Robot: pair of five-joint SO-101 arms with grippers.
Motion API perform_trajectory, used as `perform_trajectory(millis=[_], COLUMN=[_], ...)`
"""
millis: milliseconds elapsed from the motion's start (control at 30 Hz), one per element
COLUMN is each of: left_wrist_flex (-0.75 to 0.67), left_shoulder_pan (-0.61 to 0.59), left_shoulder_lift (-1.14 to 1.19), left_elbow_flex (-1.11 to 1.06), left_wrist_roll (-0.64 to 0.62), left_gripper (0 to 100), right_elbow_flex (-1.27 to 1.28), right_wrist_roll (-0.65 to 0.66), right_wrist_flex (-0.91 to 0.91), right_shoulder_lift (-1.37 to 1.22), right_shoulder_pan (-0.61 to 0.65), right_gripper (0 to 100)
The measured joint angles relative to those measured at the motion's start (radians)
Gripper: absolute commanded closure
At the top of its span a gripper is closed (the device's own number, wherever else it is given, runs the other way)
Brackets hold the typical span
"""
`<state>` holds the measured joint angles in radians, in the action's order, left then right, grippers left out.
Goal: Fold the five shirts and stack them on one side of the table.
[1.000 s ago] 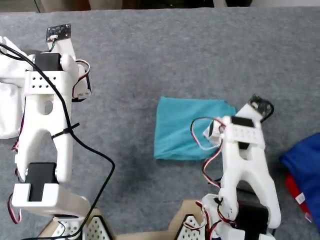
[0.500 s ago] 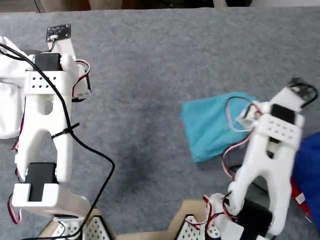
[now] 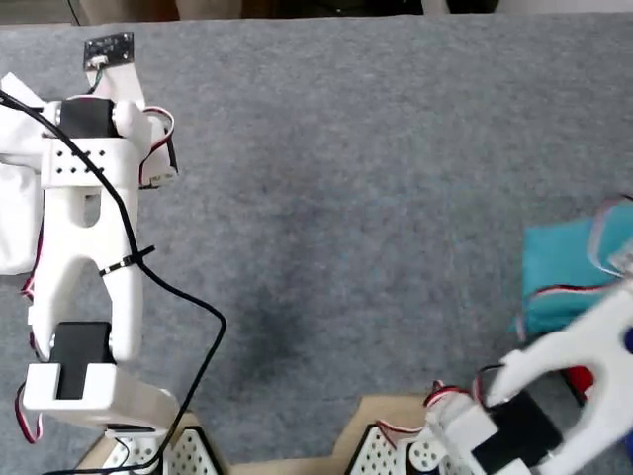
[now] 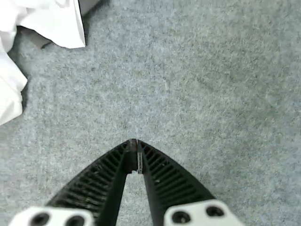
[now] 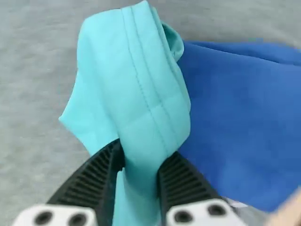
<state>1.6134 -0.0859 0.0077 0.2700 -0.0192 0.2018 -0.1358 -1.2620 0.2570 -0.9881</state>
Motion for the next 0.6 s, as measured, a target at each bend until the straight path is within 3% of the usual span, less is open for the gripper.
perform_trajectory(millis=[300,533,600], left_wrist_flex=[0.002,0.002,0.002], left_shoulder_pan=[0.0,0.0,0.0], left_shoulder_lift=[0.0,0.0,0.0], left_elbow_flex=[0.006,0.006,0.006], left_wrist_roll=[0.0,0.0,0.0], left_gripper=[98,98,98], right_elbow_flex=[-0.069,-0.069,-0.069], right_wrist_roll=[0.08,0.114,0.153], right_wrist_flex=[-0.011,-0.011,-0.011], right_shoulder_lift=[-0.126,-0.189,-0.19], right_shoulder_pan=[-0.37,-0.451,-0.456], right_gripper=[99.5,98.8,93.5])
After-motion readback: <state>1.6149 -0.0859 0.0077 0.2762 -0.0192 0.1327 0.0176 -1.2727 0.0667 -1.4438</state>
